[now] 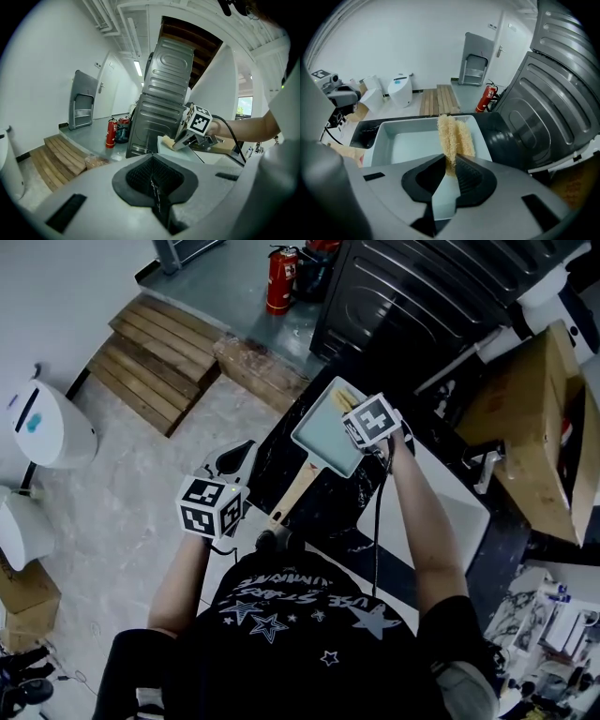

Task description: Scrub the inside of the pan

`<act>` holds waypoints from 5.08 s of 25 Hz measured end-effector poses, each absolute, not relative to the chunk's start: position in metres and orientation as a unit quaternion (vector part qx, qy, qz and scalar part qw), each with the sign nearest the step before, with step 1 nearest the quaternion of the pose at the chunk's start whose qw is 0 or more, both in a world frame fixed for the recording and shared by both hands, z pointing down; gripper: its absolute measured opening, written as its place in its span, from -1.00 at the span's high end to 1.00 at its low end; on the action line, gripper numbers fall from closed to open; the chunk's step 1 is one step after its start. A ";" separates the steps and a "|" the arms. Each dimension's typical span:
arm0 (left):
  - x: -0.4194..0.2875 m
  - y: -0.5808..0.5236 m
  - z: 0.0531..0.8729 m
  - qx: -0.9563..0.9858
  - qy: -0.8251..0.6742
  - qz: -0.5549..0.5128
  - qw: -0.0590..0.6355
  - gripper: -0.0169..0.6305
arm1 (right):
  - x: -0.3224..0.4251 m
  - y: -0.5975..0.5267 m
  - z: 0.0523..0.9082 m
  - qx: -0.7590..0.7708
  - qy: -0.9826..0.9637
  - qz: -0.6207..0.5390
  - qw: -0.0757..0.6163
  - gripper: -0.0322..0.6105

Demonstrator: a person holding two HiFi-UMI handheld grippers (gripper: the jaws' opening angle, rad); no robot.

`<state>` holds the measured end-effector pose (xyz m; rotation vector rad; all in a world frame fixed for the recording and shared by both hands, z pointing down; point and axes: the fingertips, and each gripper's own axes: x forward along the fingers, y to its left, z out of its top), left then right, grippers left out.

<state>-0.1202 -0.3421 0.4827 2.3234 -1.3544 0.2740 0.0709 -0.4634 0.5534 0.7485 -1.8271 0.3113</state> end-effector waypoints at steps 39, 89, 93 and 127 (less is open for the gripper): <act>-0.125 -0.316 0.487 0.837 -0.490 0.096 0.225 0.92 | 0.023 -0.401 0.569 0.192 -0.697 0.033 0.690 0.69; -0.106 -0.344 0.473 0.839 -0.494 0.101 0.205 0.92 | 0.089 -0.463 0.553 0.289 -0.719 0.088 0.626 0.69; -0.103 -0.343 0.473 0.839 -0.493 0.103 0.206 0.92 | 0.092 -0.462 0.564 0.296 -0.720 0.089 0.621 0.69; -0.091 -0.314 0.478 0.846 -0.478 0.111 0.209 0.92 | 0.039 -0.368 0.575 0.196 -0.748 0.123 0.622 0.69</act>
